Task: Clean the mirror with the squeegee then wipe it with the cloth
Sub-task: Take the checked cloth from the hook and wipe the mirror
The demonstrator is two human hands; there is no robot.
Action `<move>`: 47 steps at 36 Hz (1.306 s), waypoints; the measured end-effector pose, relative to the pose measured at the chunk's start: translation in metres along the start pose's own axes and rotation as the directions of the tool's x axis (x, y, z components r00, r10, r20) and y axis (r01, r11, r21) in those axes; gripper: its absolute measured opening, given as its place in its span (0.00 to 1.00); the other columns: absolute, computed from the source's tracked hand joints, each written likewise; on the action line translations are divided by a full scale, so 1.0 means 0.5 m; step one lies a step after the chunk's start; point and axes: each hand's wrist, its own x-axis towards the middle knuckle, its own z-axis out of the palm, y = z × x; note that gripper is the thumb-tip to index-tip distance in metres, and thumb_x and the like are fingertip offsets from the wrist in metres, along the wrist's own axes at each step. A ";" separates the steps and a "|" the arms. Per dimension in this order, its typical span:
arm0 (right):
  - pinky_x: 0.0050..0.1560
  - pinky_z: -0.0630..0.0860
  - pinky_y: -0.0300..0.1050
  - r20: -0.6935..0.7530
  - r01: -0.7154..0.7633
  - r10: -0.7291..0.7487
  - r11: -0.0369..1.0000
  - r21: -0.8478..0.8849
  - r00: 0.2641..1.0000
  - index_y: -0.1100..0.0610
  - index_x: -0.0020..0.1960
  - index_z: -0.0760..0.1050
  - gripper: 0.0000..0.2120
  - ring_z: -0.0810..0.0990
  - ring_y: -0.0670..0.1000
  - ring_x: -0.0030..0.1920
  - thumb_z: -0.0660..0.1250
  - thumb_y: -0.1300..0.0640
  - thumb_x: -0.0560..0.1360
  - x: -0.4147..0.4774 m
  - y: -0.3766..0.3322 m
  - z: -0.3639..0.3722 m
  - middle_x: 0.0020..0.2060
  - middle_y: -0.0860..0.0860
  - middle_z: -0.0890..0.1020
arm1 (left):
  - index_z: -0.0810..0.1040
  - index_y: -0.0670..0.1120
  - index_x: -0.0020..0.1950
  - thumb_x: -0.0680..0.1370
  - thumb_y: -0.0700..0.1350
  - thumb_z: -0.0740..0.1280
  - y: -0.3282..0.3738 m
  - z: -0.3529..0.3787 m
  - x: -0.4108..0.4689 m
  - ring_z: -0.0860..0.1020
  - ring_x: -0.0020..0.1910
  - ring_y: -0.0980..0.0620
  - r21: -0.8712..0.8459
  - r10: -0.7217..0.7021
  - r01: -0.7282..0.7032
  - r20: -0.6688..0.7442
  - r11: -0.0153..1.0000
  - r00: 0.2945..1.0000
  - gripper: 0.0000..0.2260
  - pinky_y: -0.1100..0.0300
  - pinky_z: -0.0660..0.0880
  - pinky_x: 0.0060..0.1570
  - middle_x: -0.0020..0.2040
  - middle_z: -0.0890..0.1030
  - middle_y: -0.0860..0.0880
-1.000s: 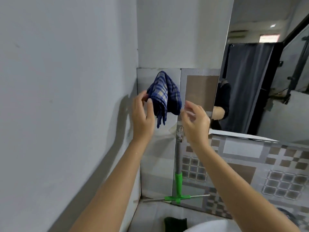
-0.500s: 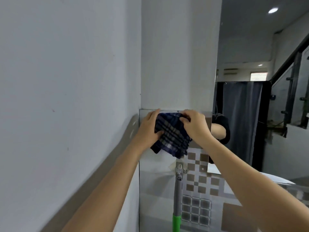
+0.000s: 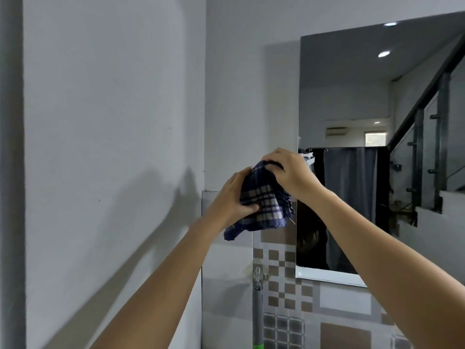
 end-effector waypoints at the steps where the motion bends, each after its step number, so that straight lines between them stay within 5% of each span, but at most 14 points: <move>1: 0.52 0.74 0.45 -0.019 -0.004 0.004 1.000 0.020 1.000 0.60 0.54 0.79 0.10 0.76 0.52 0.49 0.60 0.64 0.76 0.000 -0.004 -0.011 0.49 0.53 0.79 | 0.57 0.51 0.72 0.69 0.45 0.73 0.012 -0.002 -0.001 0.67 0.64 0.51 -0.013 0.012 -0.012 -0.009 1.000 1.000 0.36 0.53 0.69 0.63 0.67 0.67 0.50; 9: 0.52 0.69 0.37 -0.096 -0.020 0.023 0.999 0.033 0.995 0.62 0.53 0.79 0.10 0.77 0.53 0.51 0.62 0.67 0.75 -0.062 -0.004 -0.080 0.49 0.57 0.81 | 0.58 0.55 0.63 0.67 0.51 0.76 0.114 0.013 -0.059 0.74 0.51 0.58 -0.230 0.026 -0.024 0.005 0.973 1.000 0.32 0.64 0.74 0.51 0.52 0.71 0.56; 16: 0.47 0.70 0.24 0.024 -0.110 0.108 0.990 0.091 0.994 0.61 0.49 0.81 0.10 0.78 0.48 0.47 0.64 0.69 0.72 -0.155 0.019 -0.124 0.47 0.54 0.83 | 0.66 0.56 0.50 0.71 0.47 0.73 0.173 0.056 -0.118 0.78 0.50 0.46 -0.408 0.024 0.130 0.350 0.904 0.936 0.17 0.50 0.79 0.51 0.51 0.74 0.49; 19: 0.51 0.74 0.33 0.085 -0.141 0.131 0.982 0.122 0.988 0.59 0.47 0.82 0.09 0.81 0.51 0.49 0.65 0.68 0.72 -0.187 0.037 -0.133 0.47 0.55 0.83 | 0.69 0.51 0.50 0.72 0.45 0.72 0.192 0.074 -0.126 0.77 0.49 0.45 -0.368 0.002 0.182 0.448 0.912 0.894 0.14 0.51 0.77 0.51 0.51 0.75 0.46; 23: 0.54 0.77 0.53 0.096 -0.197 0.189 0.978 0.075 0.977 0.48 0.44 0.82 0.11 0.81 0.49 0.50 0.67 0.63 0.71 -0.224 0.073 -0.136 0.47 0.49 0.83 | 0.77 0.45 0.48 0.74 0.37 0.68 0.224 0.107 -0.134 0.77 0.44 0.60 -0.361 0.010 0.208 0.518 0.909 0.855 0.05 0.66 0.73 0.49 0.46 0.78 0.53; 31: 0.49 0.79 0.52 -0.175 -0.251 0.241 0.967 -0.034 0.955 0.60 0.56 0.78 0.11 0.80 0.52 0.45 0.66 0.57 0.75 -0.399 0.105 -0.131 0.44 0.53 0.82 | 0.77 0.44 0.60 0.75 0.31 0.64 0.230 0.172 -0.163 0.80 0.52 0.55 -0.582 -0.068 0.327 0.422 0.745 0.904 0.16 0.64 0.76 0.53 0.56 0.80 0.48; 37: 0.55 0.76 0.52 -0.087 -0.451 0.461 0.885 0.115 0.883 0.48 0.68 0.66 0.21 0.78 0.52 0.56 0.57 0.43 0.77 -0.511 0.094 -0.110 0.59 0.52 0.79 | 0.80 0.51 0.57 0.74 0.35 0.66 0.234 0.233 -0.178 0.78 0.58 0.51 -0.749 -0.233 0.368 0.286 0.550 0.930 0.16 0.59 0.74 0.58 0.59 0.80 0.52; 40: 0.47 0.77 0.49 -0.044 -0.523 0.531 0.843 0.129 0.846 0.44 0.71 0.59 0.24 0.81 0.52 0.46 0.56 0.41 0.77 -0.531 0.087 -0.102 0.49 0.55 0.83 | 0.78 0.49 0.60 0.74 0.35 0.65 0.249 0.260 -0.184 0.79 0.55 0.55 -0.808 -0.246 0.356 0.268 0.470 0.931 0.16 0.66 0.76 0.51 0.58 0.80 0.52; 43: 0.46 0.78 0.51 0.009 -0.575 0.585 0.795 0.196 0.811 0.42 0.72 0.56 0.25 0.81 0.52 0.41 0.57 0.41 0.76 -0.539 0.092 -0.097 0.41 0.54 0.83 | 0.76 0.47 0.62 0.75 0.34 0.64 0.261 0.279 -0.187 0.78 0.58 0.52 -0.851 -0.239 0.351 0.275 0.391 0.931 0.17 0.63 0.76 0.54 0.60 0.79 0.49; 47: 0.52 0.79 0.45 0.062 -0.549 0.620 0.639 0.539 0.782 0.49 0.69 0.63 0.21 0.80 0.46 0.53 0.61 0.48 0.77 -0.538 0.114 -0.097 0.56 0.51 0.80 | 0.75 0.45 0.63 0.75 0.34 0.64 0.267 0.294 -0.191 0.77 0.59 0.49 -0.847 -0.196 0.393 0.344 0.359 0.918 0.18 0.59 0.75 0.58 0.62 0.78 0.47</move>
